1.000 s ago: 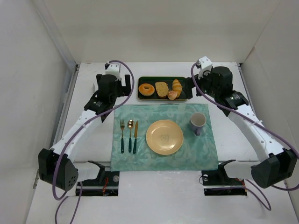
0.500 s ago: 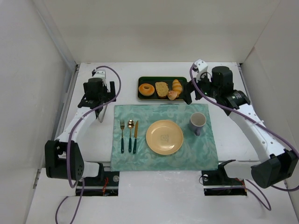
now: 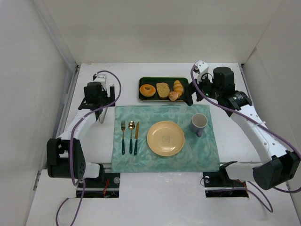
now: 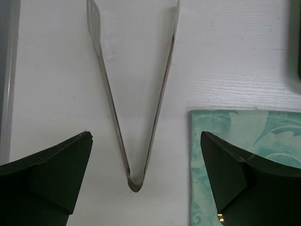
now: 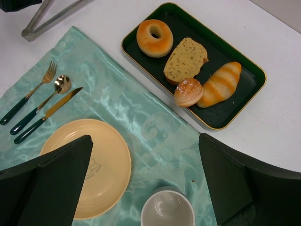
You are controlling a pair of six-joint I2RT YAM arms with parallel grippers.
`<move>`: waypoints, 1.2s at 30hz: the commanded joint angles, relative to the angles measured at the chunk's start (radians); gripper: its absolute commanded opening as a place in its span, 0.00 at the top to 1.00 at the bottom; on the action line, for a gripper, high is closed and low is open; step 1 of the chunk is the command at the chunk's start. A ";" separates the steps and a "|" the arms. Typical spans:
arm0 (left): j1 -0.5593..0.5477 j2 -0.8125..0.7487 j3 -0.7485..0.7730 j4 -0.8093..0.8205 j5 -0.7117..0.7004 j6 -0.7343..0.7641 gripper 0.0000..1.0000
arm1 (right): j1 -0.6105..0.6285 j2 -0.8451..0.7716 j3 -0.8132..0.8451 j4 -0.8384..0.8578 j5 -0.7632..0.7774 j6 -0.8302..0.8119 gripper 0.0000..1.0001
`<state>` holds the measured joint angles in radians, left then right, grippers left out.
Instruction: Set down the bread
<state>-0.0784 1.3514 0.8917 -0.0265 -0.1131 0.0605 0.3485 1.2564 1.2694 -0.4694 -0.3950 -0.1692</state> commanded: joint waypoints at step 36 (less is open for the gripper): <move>0.172 0.290 0.090 0.042 0.225 0.110 0.00 | 0.004 0.003 0.038 0.011 -0.021 -0.013 0.00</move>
<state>0.0872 1.6318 0.9344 0.0071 0.0975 0.1535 0.3485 1.2591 1.2694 -0.4721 -0.4004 -0.1692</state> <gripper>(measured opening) 0.997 0.999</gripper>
